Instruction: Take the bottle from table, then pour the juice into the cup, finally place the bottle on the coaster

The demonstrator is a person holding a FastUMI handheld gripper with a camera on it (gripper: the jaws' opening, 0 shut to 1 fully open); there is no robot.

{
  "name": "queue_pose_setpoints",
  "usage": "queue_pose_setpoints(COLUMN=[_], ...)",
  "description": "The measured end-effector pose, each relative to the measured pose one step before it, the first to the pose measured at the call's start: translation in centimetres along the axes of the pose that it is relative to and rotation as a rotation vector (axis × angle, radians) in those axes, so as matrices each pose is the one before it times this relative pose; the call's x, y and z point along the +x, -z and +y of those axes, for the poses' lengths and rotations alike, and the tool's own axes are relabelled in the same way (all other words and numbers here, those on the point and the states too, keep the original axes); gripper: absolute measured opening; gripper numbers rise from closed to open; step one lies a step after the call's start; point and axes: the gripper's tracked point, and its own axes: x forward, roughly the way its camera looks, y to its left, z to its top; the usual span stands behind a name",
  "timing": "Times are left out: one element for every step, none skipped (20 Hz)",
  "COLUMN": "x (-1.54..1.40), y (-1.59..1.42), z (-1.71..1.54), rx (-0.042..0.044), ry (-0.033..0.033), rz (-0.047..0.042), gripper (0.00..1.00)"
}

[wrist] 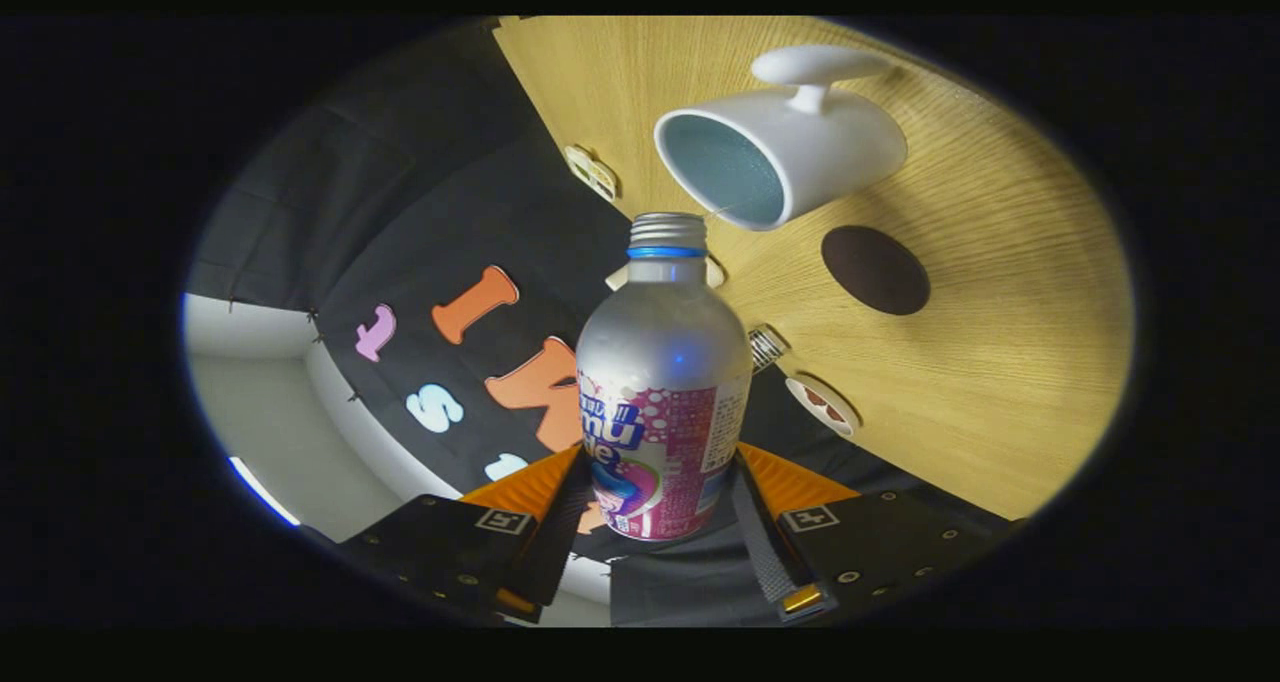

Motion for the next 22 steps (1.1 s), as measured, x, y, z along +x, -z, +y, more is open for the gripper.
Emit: queue_pose_setpoints(x=[0.024, -0.102, 0.020, -0.033, -0.028, -0.055, -0.002, 0.063, 0.038, -0.088, 0.074, 0.150, 0.141, -0.119, 0.017, -0.030, 0.011, 0.057, 0.184, 0.086, 0.119, -0.183], y=[0.043, -0.044, -0.050, 0.063, 0.007, -0.063, -0.099, -0.092, -0.114, -0.177, -0.263, -0.170, -0.142, -0.014, -0.122, -0.098, -0.102, -0.384, -0.071, 0.252, 0.177, -0.051], z=[-0.040, 0.035, 0.082, 0.023, 0.063, 0.052, -0.158, -0.112, -0.104, 0.073, -0.258, -0.409, -0.415, -0.358, -0.303, 0.150, 0.024, 0.085, -0.186, -0.224, -0.183, 0.083], rx=[0.00161, 0.00376, 0.00498, 0.00493, 0.00147, -0.00132, -0.00429, -0.00698, -0.00598, -0.00682, -0.01454, -0.02223, -0.03196, -0.03618, -0.03518, -0.02911, -0.02426, -0.02509, -0.03662, -0.05296, -0.06197, -0.06605], ry=[-0.00011, 0.00021, -0.00264, -0.00286, -0.00352, -0.00117, -0.00006, 0.00022, -0.00116, 0.00389, 0.01023, 0.01335, 0.01833, 0.01885, 0.01069, 0.00562, 0.00054, -0.00378, 0.00678, 0.00655, 0.00811, 0.00247], rz=[0.00026, -0.00011, -0.00043, -0.00193, -0.00024, -0.00143, -0.00099, -0.00229, -0.00310, -0.00923, -0.00829, -0.00866, -0.00881, -0.00780, -0.00446, -0.00175, -0.00734, -0.01214, -0.00602, -0.00393, 0.00091, -0.00428], gripper=[0.75, 0.76, 0.76, 0.76, 0.76, 0.76, 0.75, 0.75, 0.75, 0.76, 0.76, 0.76, 0.75, 0.75, 0.75, 0.75, 0.75, 0.75, 0.75, 0.75, 0.75, 0.75])
